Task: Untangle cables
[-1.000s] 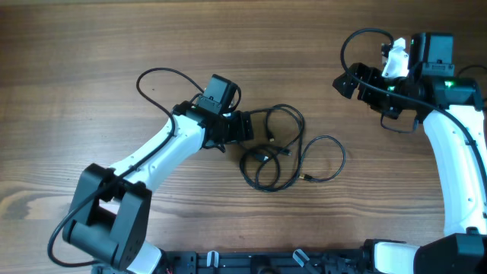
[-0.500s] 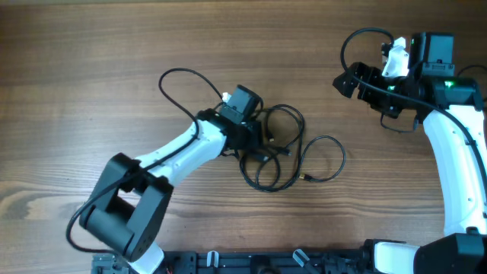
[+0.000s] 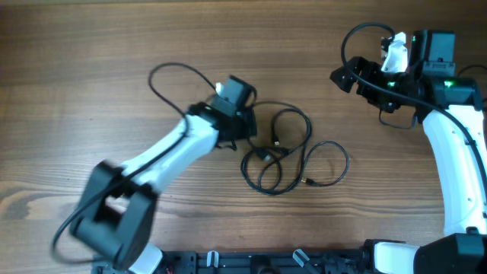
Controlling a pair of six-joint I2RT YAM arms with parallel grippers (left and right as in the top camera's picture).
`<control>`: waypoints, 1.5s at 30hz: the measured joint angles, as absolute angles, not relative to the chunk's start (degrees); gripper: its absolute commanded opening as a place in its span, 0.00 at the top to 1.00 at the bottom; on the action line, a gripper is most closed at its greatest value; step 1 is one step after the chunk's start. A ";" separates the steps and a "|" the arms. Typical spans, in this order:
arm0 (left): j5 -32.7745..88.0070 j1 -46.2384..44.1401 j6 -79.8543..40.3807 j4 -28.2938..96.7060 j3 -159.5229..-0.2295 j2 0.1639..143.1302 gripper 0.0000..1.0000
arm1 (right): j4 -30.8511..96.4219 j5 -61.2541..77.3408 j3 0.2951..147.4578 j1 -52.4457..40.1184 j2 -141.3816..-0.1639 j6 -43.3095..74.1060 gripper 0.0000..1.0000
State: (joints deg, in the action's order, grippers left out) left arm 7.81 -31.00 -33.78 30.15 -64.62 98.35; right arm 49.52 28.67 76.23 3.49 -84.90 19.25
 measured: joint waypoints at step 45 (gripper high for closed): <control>43.88 -3.09 -54.19 24.71 -69.30 65.67 0.96 | 37.34 20.47 75.70 -19.99 -101.60 31.51 0.95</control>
